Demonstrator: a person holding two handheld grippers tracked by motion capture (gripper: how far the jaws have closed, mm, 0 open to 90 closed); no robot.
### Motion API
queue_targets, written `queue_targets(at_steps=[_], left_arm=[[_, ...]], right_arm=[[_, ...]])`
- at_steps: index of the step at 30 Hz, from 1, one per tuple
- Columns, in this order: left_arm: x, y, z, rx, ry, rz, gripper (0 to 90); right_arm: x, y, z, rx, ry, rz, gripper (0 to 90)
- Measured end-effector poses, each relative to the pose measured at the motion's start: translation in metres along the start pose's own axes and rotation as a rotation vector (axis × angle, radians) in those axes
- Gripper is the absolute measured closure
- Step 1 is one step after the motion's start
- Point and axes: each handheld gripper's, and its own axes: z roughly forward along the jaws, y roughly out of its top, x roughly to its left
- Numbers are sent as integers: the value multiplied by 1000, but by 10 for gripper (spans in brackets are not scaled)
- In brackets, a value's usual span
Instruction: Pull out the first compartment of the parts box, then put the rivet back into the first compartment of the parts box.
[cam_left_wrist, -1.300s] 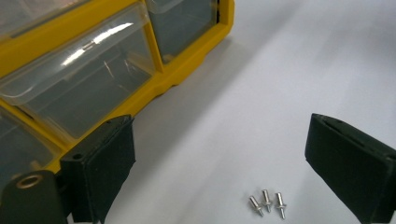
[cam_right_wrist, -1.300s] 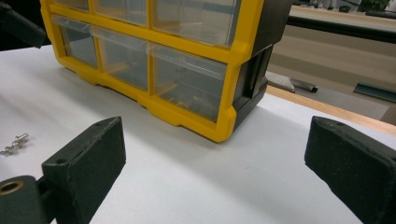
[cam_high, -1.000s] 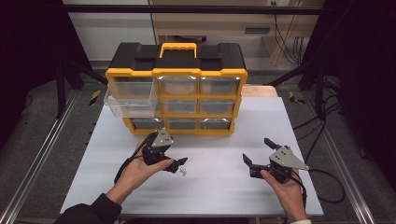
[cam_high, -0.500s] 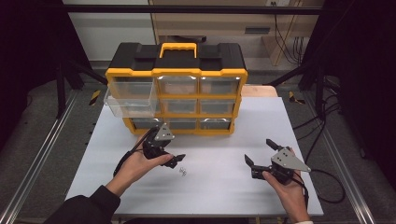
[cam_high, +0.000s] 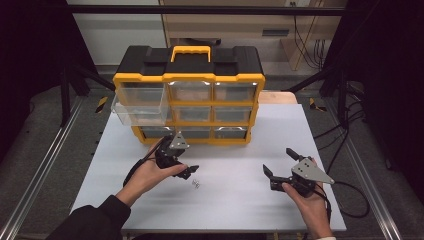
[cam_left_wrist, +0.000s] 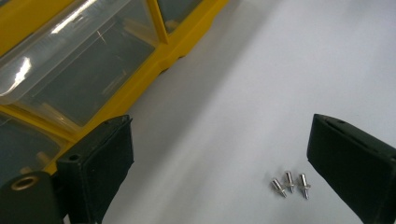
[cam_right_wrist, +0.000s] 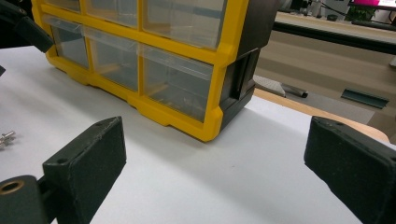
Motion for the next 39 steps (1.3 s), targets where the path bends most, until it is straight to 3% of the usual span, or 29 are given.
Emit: queue_targets(at_steps=[5,13,15,21,22,23,24,25,26,39], left_arm=[[0,0,-1,7,-11,-32,73],[-2,-1,1,52,-42,-18,82],[-4,-2,2,61,-30,-8,86],[-8,-5,6,86,-43,-28,159],[-8,-6,6,115,-42,-5,172],[-11,-7,9,104,-52,-24,187],[-11,-8,10,111,-59,-19,200],[-9,-8,10,145,-58,20,220],[-11,-10,12,135,-64,-2,235],[-24,-18,22,190,-70,-33,432]], right_arm=[[0,0,0,-3,-2,3,56],[0,0,1,3,1,7,55],[0,0,1,1,1,7,54],[0,0,1,0,2,6,53],[0,0,1,-1,2,5,53],[0,0,1,0,1,5,53],[0,0,0,0,1,6,53],[0,0,0,0,0,6,53],[-1,0,0,0,1,6,53],[0,0,0,4,0,8,52]])
